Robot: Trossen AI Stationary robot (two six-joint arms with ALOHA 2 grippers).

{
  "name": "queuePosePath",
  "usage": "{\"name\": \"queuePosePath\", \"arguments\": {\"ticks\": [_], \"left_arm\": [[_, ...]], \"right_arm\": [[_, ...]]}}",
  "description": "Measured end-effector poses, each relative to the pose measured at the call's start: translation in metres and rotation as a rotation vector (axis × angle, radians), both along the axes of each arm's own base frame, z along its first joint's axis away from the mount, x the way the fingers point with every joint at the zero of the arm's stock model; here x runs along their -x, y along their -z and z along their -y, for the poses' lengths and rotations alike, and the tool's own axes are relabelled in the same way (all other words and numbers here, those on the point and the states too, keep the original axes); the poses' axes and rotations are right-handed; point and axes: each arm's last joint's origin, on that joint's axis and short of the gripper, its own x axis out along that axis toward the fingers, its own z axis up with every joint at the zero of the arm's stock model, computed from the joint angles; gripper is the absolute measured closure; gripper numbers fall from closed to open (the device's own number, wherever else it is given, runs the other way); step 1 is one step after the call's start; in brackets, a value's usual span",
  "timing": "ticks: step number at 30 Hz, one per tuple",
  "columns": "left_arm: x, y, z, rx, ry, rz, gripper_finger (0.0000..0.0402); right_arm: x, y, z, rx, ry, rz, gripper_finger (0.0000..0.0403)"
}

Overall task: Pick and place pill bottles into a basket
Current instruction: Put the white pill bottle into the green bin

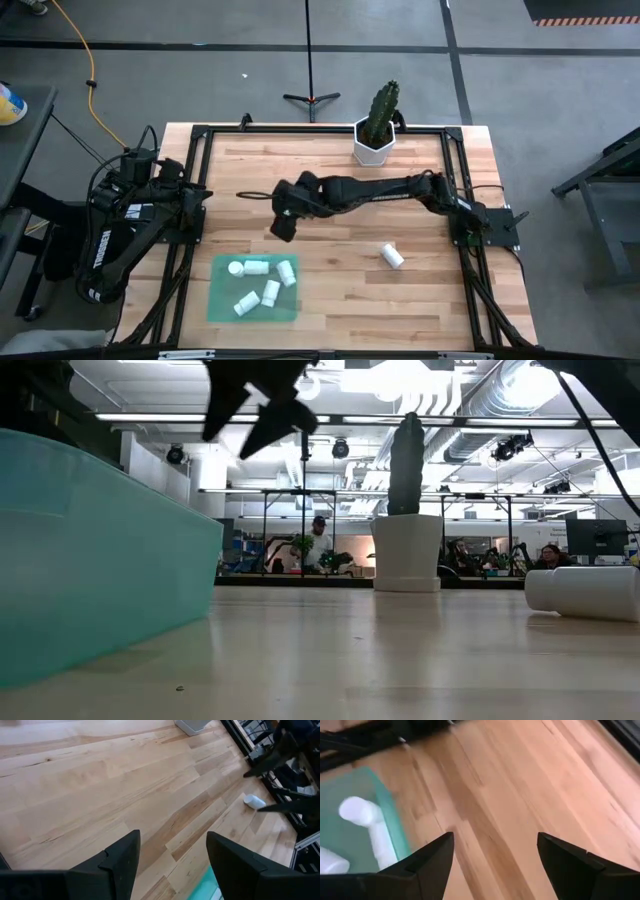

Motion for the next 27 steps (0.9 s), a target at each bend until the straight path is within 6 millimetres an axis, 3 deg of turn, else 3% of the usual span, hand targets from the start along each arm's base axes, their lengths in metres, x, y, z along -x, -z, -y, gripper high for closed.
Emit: {"name": "queuePosePath", "arguments": {"ticks": [4,13,19,27], "left_arm": [[0.000,0.000,0.000,0.000,0.000,0.000,0.0140],[0.000,0.000,0.000,-0.027,0.024,-0.015,0.0140],[0.000,0.000,0.000,-0.029,0.027,-0.017,0.0140],[0.000,0.000,0.000,-0.031,0.028,-0.019,0.0140]], "right_arm": [[0.013,0.006,0.005,-0.070,0.085,-0.140,0.0126],[0.044,0.045,0.002,-0.224,0.198,-0.519,0.0126],[0.065,0.080,-0.023,-0.393,0.317,-0.749,0.0126],[0.106,0.115,-0.055,-0.290,0.430,-1.035,0.0126]]}}
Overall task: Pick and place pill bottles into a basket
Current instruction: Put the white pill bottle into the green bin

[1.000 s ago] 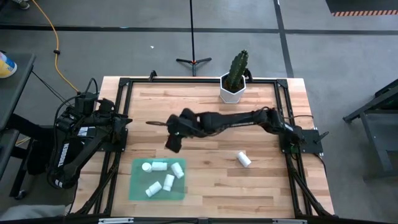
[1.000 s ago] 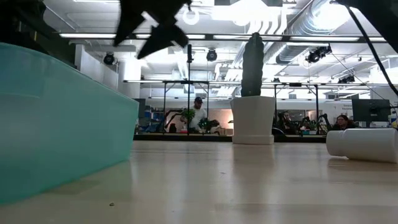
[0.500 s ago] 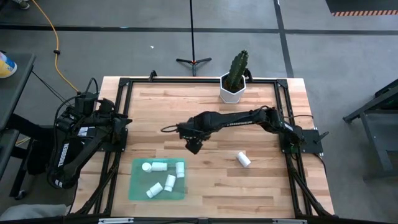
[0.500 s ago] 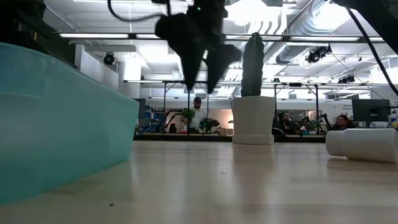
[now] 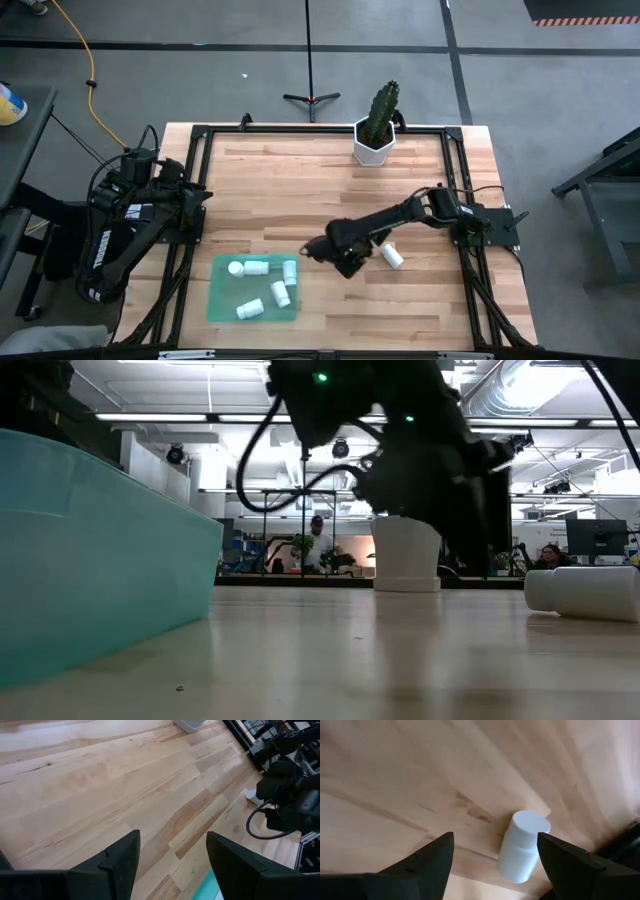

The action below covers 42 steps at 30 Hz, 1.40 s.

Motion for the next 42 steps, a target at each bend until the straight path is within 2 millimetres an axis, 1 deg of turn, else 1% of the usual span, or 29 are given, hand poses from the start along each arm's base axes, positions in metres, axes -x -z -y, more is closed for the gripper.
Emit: {"name": "queuePosePath", "arguments": {"ticks": [2,5,10,14,21,25,28,33,36,38,42], "left_arm": [[0.000,0.000,0.000,0.000,0.000,0.000,0.0140],[0.000,0.000,0.000,0.001,0.001,0.000,0.0140],[0.000,0.000,0.000,0.003,0.001,0.003,0.0140],[0.000,0.000,0.000,0.007,-0.001,0.005,0.0140],[0.000,0.000,0.000,0.008,-0.001,0.005,0.0140],[0.000,0.000,0.000,0.008,0.000,0.006,0.0140],[0.000,0.000,0.000,0.008,-0.001,0.006,0.0140],[0.000,0.000,0.000,0.008,-0.001,0.006,0.0140],[0.000,0.000,0.000,0.008,-0.001,0.006,0.0140],[0.000,0.000,0.000,0.008,-0.001,0.006,0.0140],[0.000,0.000,0.000,0.008,-0.002,0.006,0.0140]], "right_arm": [[0.004,0.003,-0.005,-0.002,-0.001,-0.012,0.0126],[0.006,0.002,-0.009,-0.003,-0.003,-0.022,0.0126],[0.008,0.001,-0.014,0.057,0.027,-0.008,0.0126],[0.009,-0.002,-0.014,0.088,0.050,0.005,0.0126],[0.009,-0.002,-0.014,0.076,0.051,0.002,0.0126],[0.009,-0.003,-0.014,0.084,0.016,0.010,0.0126],[0.019,-0.009,-0.011,0.086,0.015,0.003,0.0126],[0.055,-0.028,-0.002,0.116,0.090,-0.003,0.0126],[0.073,-0.036,0.001,0.116,0.139,0.045,0.0126],[0.078,-0.039,0.001,0.101,0.184,0.126,0.0126],[0.079,-0.037,0.000,0.031,0.238,0.280,0.0126]]}}
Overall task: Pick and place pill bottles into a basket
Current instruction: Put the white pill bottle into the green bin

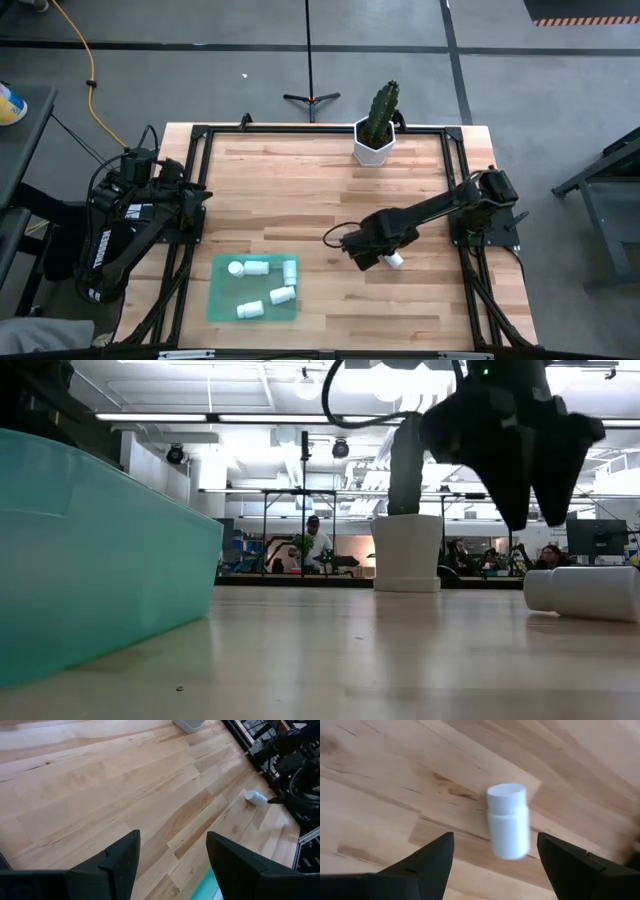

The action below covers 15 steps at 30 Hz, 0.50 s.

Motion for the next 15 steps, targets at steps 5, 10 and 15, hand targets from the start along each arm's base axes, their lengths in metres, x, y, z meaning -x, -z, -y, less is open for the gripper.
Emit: {"name": "queuePosePath", "arguments": {"ticks": [5,10,15], "left_arm": [[0.000,0.000,0.000,0.003,-0.003,0.001,0.0140],[0.000,0.000,0.000,0.008,-0.009,0.003,0.0140],[0.000,0.000,0.000,0.014,-0.016,0.007,0.0140]], "right_arm": [[0.000,0.012,-0.001,-0.045,0.011,0.043,0.0126],[0.007,0.023,0.000,-0.059,0.010,0.003,0.0126],[0.012,0.032,0.001,-0.074,0.008,-0.020,0.0125]]}}
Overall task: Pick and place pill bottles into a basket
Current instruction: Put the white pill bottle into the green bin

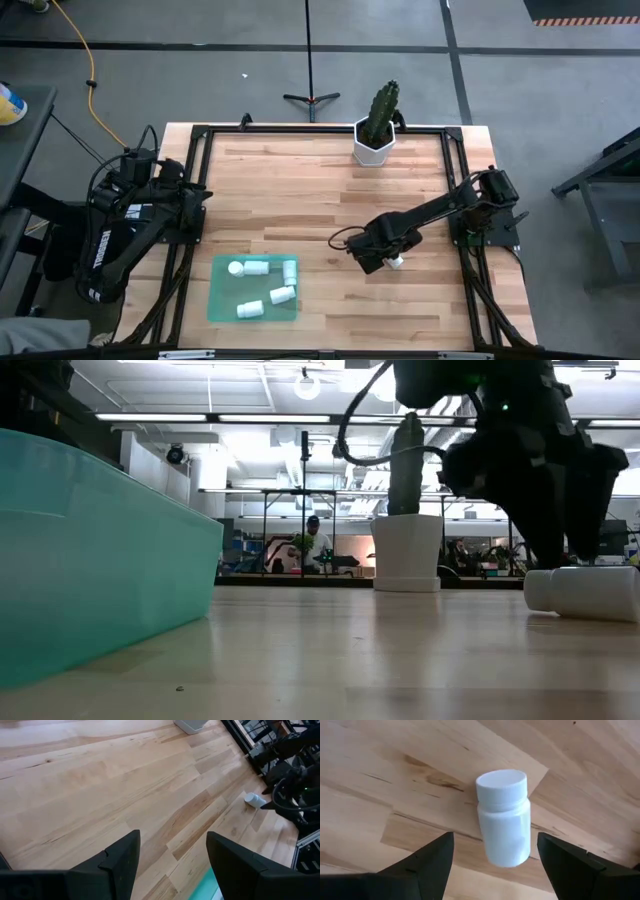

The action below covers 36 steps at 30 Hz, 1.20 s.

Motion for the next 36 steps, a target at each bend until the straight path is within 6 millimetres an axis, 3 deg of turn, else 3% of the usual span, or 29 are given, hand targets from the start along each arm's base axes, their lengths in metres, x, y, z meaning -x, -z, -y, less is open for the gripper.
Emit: {"name": "queuePosePath", "arguments": {"ticks": [12,19,24,29,36], "left_arm": [[0.000,0.000,0.000,0.000,-0.003,0.000,0.0140],[0.000,0.000,0.000,0.001,-0.004,0.000,0.0140],[0.000,0.000,0.000,0.001,-0.004,0.000,0.0140],[0.000,0.000,0.000,0.002,-0.005,0.001,0.0140],[0.000,0.000,0.000,0.003,-0.005,0.001,0.0140]], "right_arm": [[-0.001,0.020,0.006,-0.048,-0.039,0.072,0.0125],[-0.009,0.037,0.003,-0.131,-0.021,0.239,0.0133],[-0.006,0.044,0.002,-0.158,-0.004,0.266,0.0168],[-0.004,0.046,0.002,-0.161,-0.071,0.268,0.0237],[-0.005,0.045,0.002,-0.161,-0.102,0.275,0.0241]]}}
